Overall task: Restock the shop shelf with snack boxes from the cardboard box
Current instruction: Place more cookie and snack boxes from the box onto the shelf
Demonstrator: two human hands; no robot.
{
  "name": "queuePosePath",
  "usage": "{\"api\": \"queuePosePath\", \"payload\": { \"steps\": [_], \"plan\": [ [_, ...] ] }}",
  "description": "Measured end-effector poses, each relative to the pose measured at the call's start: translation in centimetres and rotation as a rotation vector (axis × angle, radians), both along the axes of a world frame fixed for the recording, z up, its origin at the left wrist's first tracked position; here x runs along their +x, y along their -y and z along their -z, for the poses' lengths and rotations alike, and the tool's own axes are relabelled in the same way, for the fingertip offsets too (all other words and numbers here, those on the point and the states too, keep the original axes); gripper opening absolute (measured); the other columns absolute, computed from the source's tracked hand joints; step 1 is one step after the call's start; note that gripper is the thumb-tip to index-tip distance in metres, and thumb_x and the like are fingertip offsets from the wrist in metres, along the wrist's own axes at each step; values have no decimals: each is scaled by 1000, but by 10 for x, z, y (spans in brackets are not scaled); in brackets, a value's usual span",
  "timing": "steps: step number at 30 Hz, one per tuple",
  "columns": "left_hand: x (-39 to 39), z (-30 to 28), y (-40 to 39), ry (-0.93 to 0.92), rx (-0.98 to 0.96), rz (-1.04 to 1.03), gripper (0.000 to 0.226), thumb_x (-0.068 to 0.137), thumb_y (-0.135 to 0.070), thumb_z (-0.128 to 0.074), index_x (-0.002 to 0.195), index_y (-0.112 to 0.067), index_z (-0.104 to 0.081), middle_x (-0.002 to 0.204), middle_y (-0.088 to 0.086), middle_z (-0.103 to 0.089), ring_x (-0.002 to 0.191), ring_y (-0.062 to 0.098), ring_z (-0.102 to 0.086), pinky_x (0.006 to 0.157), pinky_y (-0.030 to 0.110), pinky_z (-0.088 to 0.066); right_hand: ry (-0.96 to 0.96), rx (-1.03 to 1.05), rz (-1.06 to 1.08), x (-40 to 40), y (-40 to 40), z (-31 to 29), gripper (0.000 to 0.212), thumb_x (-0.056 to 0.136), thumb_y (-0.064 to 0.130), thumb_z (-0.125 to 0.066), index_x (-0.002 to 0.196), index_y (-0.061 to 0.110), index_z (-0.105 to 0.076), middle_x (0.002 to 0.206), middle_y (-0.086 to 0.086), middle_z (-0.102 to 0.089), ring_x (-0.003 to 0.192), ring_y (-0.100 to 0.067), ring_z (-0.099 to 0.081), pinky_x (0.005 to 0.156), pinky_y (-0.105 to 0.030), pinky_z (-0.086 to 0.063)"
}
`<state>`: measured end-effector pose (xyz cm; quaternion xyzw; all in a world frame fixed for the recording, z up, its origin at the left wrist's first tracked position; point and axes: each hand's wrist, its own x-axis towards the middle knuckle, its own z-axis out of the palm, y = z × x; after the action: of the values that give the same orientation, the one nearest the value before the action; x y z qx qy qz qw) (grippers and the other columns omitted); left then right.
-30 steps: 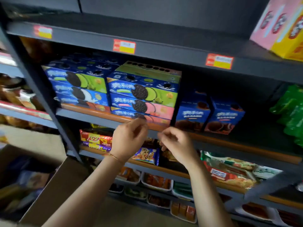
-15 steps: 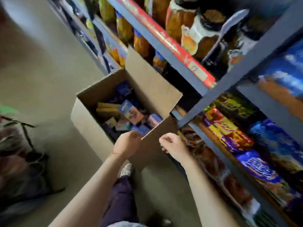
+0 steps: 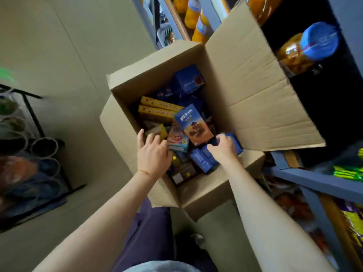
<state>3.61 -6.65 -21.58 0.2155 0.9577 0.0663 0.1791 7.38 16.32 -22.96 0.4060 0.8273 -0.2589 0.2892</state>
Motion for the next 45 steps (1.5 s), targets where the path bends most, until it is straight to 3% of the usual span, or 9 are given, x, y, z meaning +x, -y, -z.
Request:
{"api": "queuePosePath", "payload": {
  "steps": [3, 5, 9, 13, 20, 24, 29, 36, 45],
  "plan": [
    [2, 5, -2, -78, 92, -18, 17, 81, -26, -55, 74, -16, -66, 76, 4, -63, 85, 29, -60, 113, 51, -27, 120, -140, -144, 2, 17, 10, 77, 73, 60, -77, 130, 16, -48, 125, -5, -55, 119, -30, -54, 96, -42, -46],
    [2, 8, 0, -113, 126, -21, 17, 82, -25, -55, 72, -16, -66, 75, 2, -63, 82, 28, -59, 111, 49, -30, 236, -112, -313, 9, 32, 20, 90, 69, 62, -79, 137, 17, -40, 134, -8, -51, 124, -33, -51, 98, -46, -47],
    [4, 11, 6, -148, 167, -2, 23, 86, -26, -51, 72, -18, -67, 76, -1, -65, 80, 24, -59, 107, 47, -34, 196, -19, -142, 22, 38, 36, 59, 84, 37, -71, 130, 15, -43, 131, -11, -55, 121, -33, -54, 92, -39, -47],
    [5, 15, 3, -193, 221, -12, 23, 87, -24, -53, 70, -17, -66, 75, -2, -65, 78, 23, -58, 105, 45, -36, 57, 127, 10, 21, 19, 28, 37, 91, 41, -64, 113, 14, -51, 116, -11, -63, 106, -35, -61, 78, -39, -48],
    [-6, 13, -3, -113, 68, 17, 26, 88, -31, -48, 75, -16, -65, 77, 2, -65, 80, 27, -58, 88, 43, -39, -22, 160, -76, 13, 9, 13, 40, 83, 54, -69, 102, 21, -58, 107, -4, -65, 100, -30, -61, 80, -39, -51],
    [-61, 4, -17, -74, 80, -34, 36, 87, -37, -36, 81, -14, -63, 82, 7, -65, 80, 33, -61, 72, 40, -41, -307, 221, -81, -34, 13, 2, 45, 84, 49, -70, 111, 15, -59, 114, -7, -56, 108, -28, -54, 82, -38, -46],
    [-123, 7, -14, -191, 96, -67, 19, 87, -26, -56, 81, -10, -63, 80, 9, -65, 76, 34, -60, 74, 41, -41, -490, 170, -83, -133, 22, 10, 63, 86, 37, -72, 137, 7, -47, 136, -13, -48, 127, -29, -45, 100, -35, -40],
    [-123, 40, -14, -78, 133, -126, 24, 85, -28, -54, 79, -11, -70, 75, 11, -67, 74, 34, -63, 78, 41, -48, -228, 191, -251, -196, 32, 59, 90, 83, 49, -71, 151, 11, -26, 158, -16, -18, 143, -36, -21, 109, -48, -37],
    [-125, 38, -18, 38, 216, -172, 30, 89, -30, -54, 105, -10, -71, 99, 14, -68, 97, 37, -62, 89, 44, -46, -271, 192, -207, -199, 39, 42, 79, 74, 46, -78, 139, 27, -36, 139, -18, -40, 128, -38, -35, 99, -44, -37]
  ]
}}
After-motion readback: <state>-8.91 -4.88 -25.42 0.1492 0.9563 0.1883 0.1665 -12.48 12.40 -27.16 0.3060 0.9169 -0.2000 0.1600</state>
